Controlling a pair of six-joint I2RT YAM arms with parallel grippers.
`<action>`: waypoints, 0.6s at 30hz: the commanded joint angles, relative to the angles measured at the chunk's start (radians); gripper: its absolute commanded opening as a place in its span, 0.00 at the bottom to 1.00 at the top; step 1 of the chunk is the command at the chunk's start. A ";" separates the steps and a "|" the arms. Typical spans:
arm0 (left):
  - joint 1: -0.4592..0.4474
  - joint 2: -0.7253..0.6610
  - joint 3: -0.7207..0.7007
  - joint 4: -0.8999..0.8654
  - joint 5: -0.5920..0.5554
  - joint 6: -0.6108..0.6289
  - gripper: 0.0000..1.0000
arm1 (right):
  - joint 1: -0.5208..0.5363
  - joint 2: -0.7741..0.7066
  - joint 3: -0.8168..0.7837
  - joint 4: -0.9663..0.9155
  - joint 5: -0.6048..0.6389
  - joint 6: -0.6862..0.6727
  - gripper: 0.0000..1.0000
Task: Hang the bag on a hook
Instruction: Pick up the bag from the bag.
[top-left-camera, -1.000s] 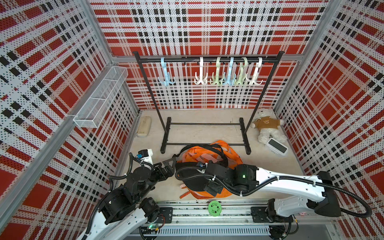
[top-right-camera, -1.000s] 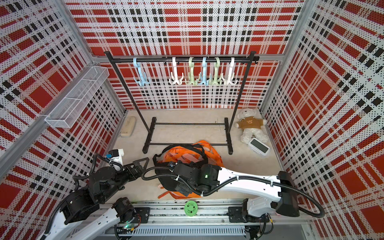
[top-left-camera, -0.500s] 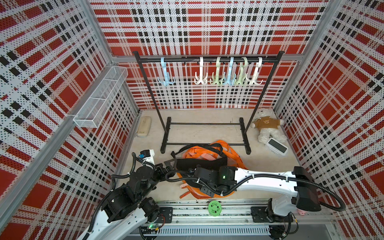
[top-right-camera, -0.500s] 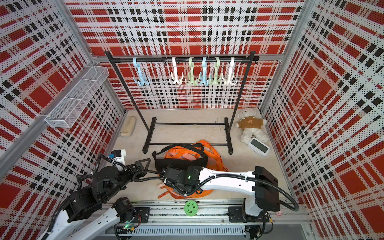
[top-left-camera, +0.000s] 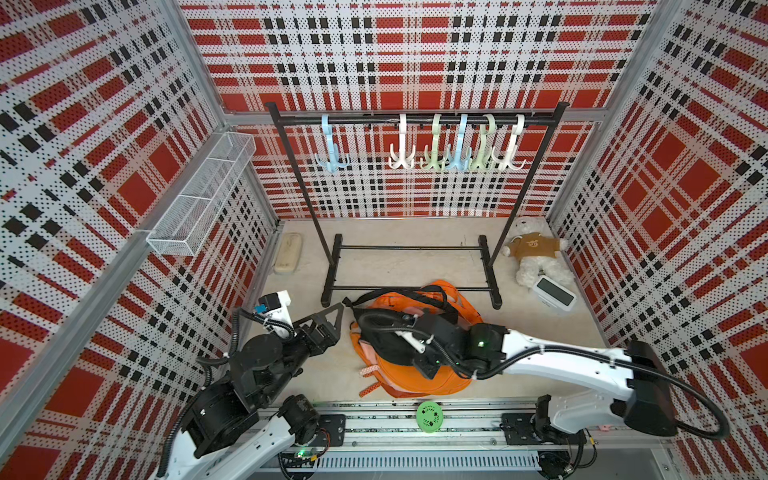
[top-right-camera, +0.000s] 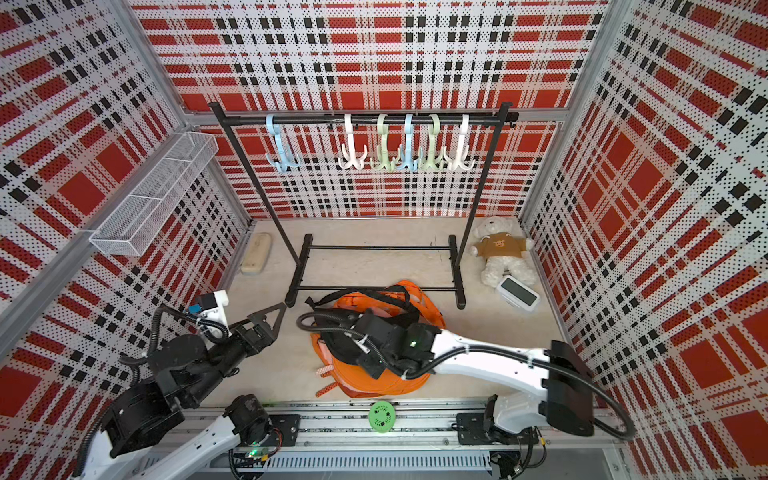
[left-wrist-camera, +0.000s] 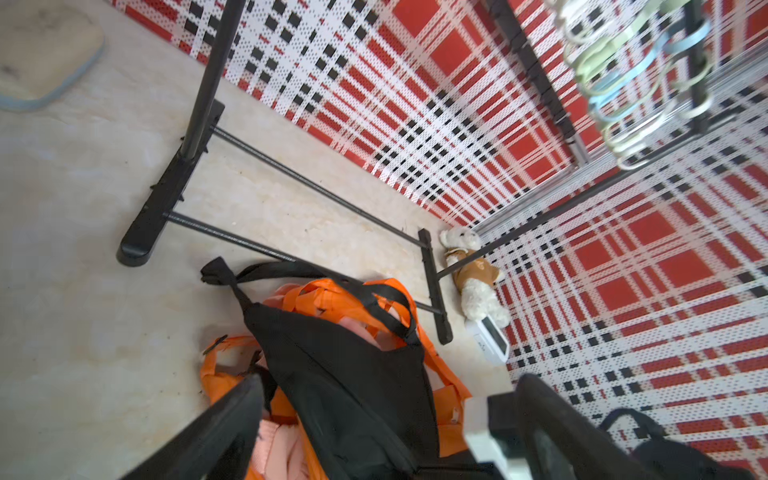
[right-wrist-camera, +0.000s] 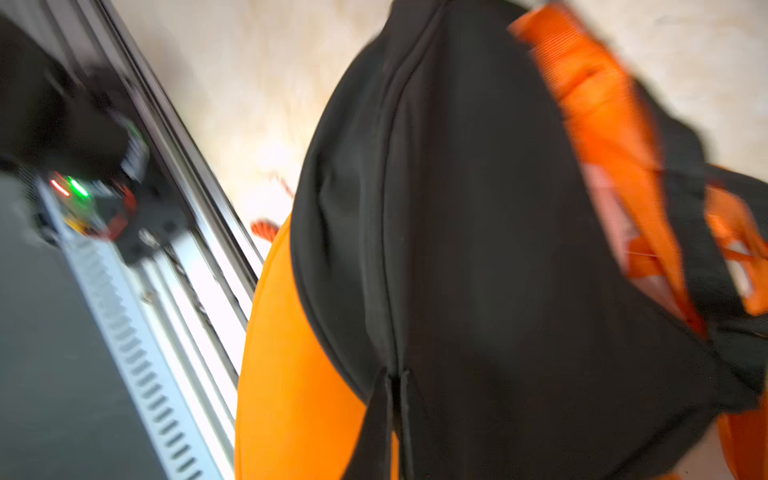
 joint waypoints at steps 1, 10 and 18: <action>0.003 0.023 0.043 0.060 -0.015 0.023 0.96 | -0.104 -0.174 -0.058 0.180 -0.068 0.106 0.00; -0.122 0.294 0.058 0.318 0.075 0.107 0.95 | -0.276 -0.367 -0.126 0.302 -0.027 0.244 0.00; -0.347 0.466 0.108 0.514 -0.010 0.201 0.96 | -0.311 -0.401 -0.130 0.363 -0.031 0.276 0.00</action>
